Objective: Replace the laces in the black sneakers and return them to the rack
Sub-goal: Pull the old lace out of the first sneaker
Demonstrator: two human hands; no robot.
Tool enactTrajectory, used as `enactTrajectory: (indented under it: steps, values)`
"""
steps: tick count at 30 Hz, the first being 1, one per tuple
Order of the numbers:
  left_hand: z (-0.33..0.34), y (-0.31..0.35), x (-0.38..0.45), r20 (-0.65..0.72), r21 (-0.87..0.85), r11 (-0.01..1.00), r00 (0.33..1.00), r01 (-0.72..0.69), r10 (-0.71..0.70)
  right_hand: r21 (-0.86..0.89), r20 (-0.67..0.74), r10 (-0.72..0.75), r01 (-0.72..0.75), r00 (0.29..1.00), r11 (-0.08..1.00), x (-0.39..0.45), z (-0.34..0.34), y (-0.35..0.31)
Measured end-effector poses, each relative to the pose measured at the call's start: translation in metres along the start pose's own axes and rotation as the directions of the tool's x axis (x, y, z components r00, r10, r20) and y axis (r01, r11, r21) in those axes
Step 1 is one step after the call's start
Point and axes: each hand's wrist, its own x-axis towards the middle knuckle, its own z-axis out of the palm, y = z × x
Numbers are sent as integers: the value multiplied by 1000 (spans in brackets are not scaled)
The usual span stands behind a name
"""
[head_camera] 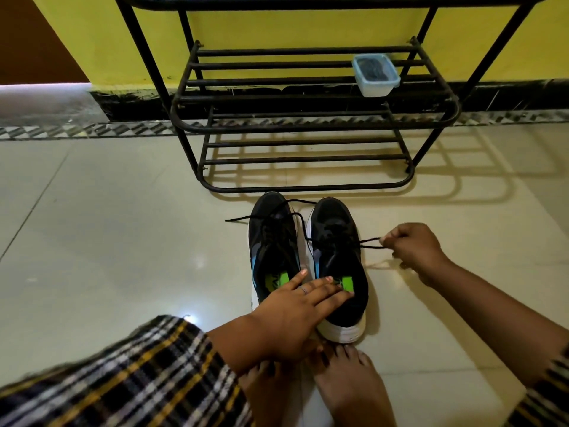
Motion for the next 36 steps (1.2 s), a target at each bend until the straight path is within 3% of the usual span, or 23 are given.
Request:
enactTrajectory:
  steps: [2, 4, 6, 9, 12, 15, 18, 22, 27, 29, 31, 33, 36]
  values:
    - [0, 0, 0, -1, 6, 1000, 1000, -3, 3, 61, 122, 124, -132, 985, 989, -6, 4, -1]
    - [0, 0, 0, -2, 13, 1000, 1000, 0, 0, -107, 40, -48, 52, 998, 993, -9, 12, -4]
    - [0, 1, -1, -2, 17, 1000, 1000, -3, 3, -225, -24, -296, 283, 955, 932, -18, 20, -11]
    - [1, 0, -1, -4, 19, 1000, 1000, -10, 10, -299, 41, -500, 488, 865, 820, -28, 27, -22]
    - [0, 0, -1, -11, 9, 1000, 1000, -17, 17, -515, 197, -580, 587, 790, 624, -38, 35, -26]
    - [1, 0, -1, -8, 16, 1000, 1000, -17, 17, -592, 277, -549, 590, 789, 549, -45, 41, -23]
    - [1, 0, -2, -17, 10, 1000, 1000, -19, 20, -433, 295, -516, 594, 804, 678, -41, 44, -16]
    - [1, 0, -3, -23, 18, 1000, 1000, -19, 19, -254, 112, -549, 558, 828, 790, -33, 31, -25]
    - [1, 0, -2, -13, 13, 1000, 1000, -13, 13, -20, -17, -280, 279, 960, 960, -18, 20, -29]
    - [2, -1, -2, -10, 16, 1000, 1000, -11, 11, -66, -33, -299, 297, 954, 953, -20, 24, -23]
    - [3, -1, -2, -20, 21, 1000, 1000, -15, 16, -174, -28, -418, 407, 908, 897, -28, 30, -20]
    - [3, -1, -2, -21, 18, 1000, 1000, -19, 19, -269, 72, -531, 529, 845, 805, -33, 35, -19]
    - [2, 0, -1, -15, 10, 1000, 1000, -15, 15, -522, 313, -583, 649, 750, 554, -35, 41, -16]
